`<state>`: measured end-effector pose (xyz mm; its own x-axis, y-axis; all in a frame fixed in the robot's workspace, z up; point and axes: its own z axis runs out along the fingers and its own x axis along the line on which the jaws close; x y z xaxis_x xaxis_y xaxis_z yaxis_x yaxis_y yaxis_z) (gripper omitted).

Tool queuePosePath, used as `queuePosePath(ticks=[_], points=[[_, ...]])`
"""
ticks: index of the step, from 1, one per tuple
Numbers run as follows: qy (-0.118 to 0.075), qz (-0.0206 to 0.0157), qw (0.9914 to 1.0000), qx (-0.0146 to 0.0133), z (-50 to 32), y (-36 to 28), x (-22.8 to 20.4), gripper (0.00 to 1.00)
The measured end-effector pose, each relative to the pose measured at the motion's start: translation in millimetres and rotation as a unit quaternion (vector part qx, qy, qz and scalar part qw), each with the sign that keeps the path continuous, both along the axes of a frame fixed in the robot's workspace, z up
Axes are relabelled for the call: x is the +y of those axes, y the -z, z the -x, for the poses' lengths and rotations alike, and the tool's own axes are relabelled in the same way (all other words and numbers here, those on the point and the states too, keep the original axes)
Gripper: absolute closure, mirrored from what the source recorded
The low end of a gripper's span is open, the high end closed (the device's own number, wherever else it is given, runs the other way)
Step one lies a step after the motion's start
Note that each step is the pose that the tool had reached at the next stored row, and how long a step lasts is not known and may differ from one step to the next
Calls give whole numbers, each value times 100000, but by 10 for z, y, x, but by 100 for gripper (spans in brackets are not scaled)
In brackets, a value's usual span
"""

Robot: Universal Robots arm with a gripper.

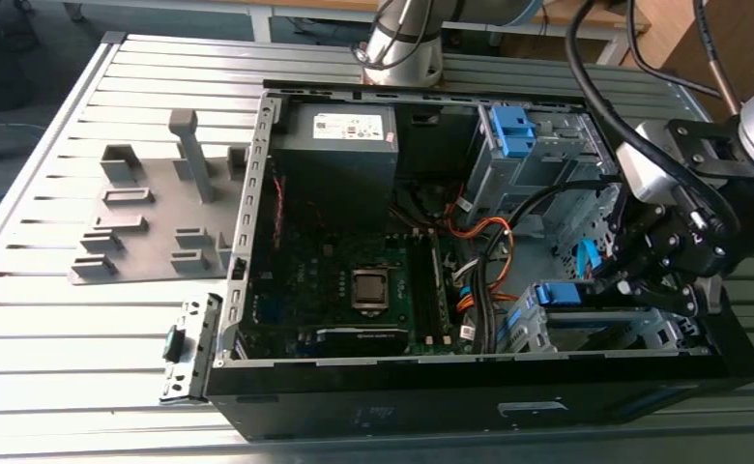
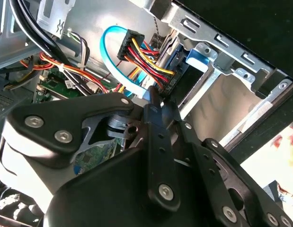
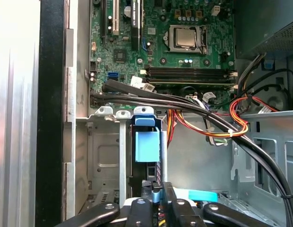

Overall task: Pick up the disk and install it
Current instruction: 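Insert the second disk wire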

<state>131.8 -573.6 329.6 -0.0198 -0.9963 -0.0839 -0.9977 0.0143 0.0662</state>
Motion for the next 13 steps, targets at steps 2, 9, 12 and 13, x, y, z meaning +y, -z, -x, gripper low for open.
queuePosePath(ticks=[2,9,12,13], points=[[0,14,100000,0,0,-5,-1,76],[-1,-53,100000,0,0,-161,0,76],[0,-368,99999,1,0,-156,-1,76],[-2,-549,99998,3,0,-148,0,78]])
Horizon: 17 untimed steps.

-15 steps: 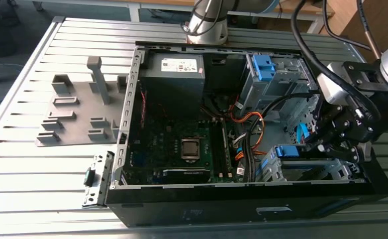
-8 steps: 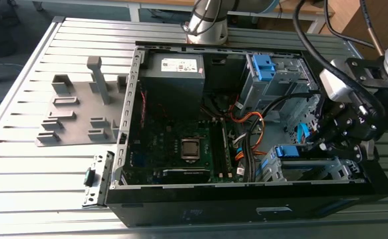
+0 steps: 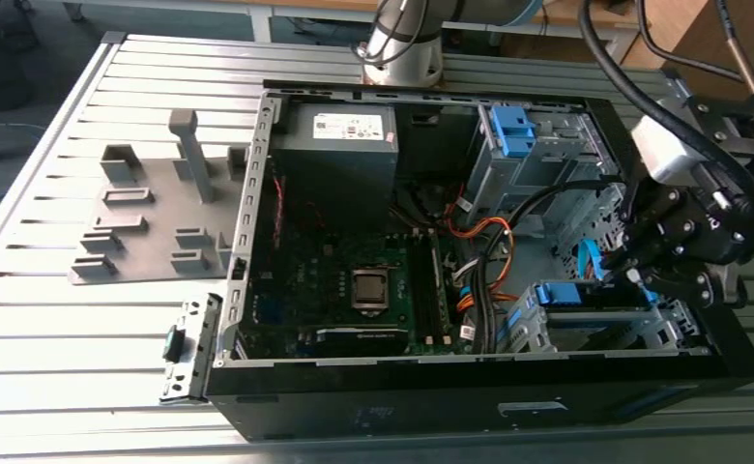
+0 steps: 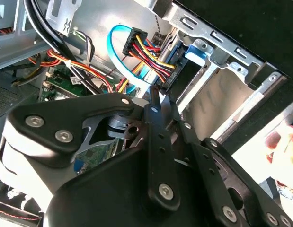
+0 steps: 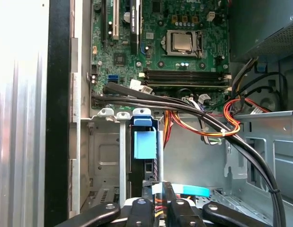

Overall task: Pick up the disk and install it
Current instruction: 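Insert the second disk wire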

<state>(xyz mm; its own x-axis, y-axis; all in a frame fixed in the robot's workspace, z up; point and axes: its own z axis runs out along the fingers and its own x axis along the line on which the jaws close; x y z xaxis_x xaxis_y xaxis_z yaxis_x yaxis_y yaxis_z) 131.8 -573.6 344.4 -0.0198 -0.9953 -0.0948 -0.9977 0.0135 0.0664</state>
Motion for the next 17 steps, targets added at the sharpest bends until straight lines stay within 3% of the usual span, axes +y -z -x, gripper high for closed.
queuePosePath(ticks=[1,3,7,17], points=[[-1,-162,100000,21,0,12,0,78],[2,-328,99999,90,0,37,0,89],[8,-770,99997,214,-6,70,-10,89],[6,-859,99995,561,-46,148,-82,89]])
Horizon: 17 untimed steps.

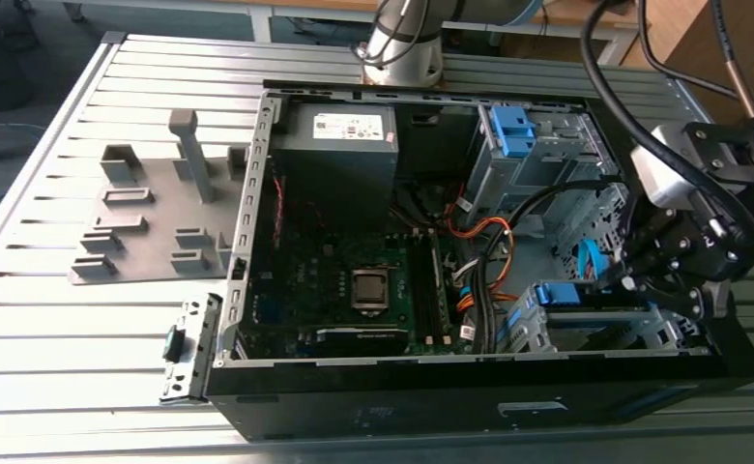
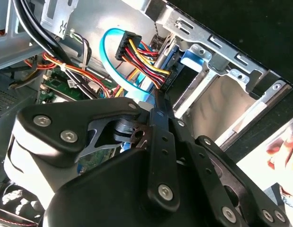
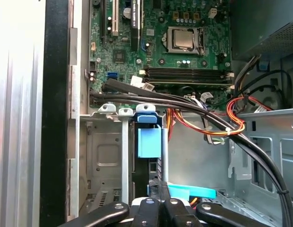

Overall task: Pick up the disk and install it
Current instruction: 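Insert the second disk wire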

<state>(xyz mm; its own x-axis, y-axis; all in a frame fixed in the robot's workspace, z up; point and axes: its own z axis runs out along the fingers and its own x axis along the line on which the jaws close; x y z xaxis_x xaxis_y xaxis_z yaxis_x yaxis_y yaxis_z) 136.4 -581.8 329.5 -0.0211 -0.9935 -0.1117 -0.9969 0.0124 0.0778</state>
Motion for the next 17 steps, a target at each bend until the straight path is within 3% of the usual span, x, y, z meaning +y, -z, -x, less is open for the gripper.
queuePosePath(ticks=[5,9,17], points=[[-3,21,100000,1,-4,1,-18,89],[-7,-136,100000,-8,-33,-37,-15,89],[-1,-48,100000,1,-96,-254,-15,89]])
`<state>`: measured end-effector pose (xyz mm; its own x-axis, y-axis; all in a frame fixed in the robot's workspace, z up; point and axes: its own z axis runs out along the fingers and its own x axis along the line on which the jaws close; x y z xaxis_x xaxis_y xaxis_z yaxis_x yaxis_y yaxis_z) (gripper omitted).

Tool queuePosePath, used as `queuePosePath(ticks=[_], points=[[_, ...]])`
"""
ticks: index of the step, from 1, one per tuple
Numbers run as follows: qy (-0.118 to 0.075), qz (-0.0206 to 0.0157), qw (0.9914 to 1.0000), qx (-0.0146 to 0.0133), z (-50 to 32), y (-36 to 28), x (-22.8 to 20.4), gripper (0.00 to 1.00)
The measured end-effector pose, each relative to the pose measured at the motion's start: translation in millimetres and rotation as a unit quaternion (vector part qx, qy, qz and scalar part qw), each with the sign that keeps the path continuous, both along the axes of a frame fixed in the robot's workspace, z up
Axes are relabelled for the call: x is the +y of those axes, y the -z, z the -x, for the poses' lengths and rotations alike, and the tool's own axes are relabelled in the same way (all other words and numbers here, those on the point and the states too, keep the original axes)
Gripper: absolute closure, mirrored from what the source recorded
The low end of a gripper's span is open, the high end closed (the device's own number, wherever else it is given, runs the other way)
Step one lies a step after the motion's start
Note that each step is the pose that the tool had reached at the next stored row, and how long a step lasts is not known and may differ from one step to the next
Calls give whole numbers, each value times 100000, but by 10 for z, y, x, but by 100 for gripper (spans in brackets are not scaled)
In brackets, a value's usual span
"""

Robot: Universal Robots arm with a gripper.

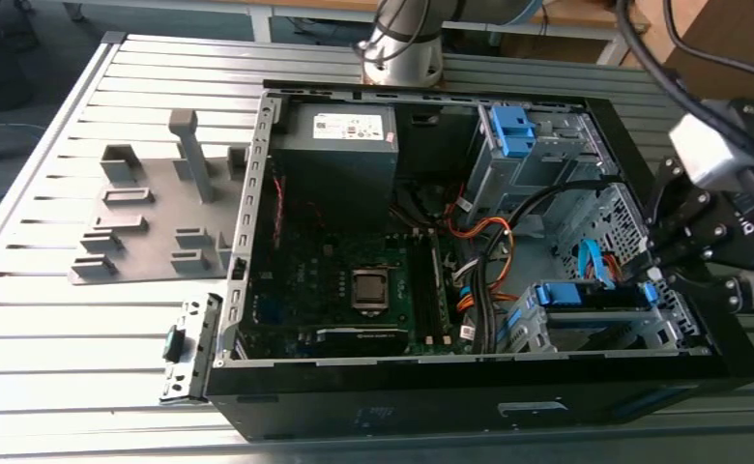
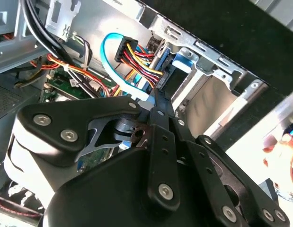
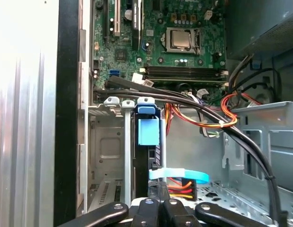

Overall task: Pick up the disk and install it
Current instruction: 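Insert the second disk wire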

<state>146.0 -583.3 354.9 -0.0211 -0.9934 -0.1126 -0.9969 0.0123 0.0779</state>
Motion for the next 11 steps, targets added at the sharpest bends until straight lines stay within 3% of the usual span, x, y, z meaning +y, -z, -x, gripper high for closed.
queuePosePath(ticks=[3,4,11], points=[[1,5,100000,3,-4,-124,0,89],[-1,17,100000,3,-4,-139,0,89],[0,-170,100000,9,-4,-141,0,89]])
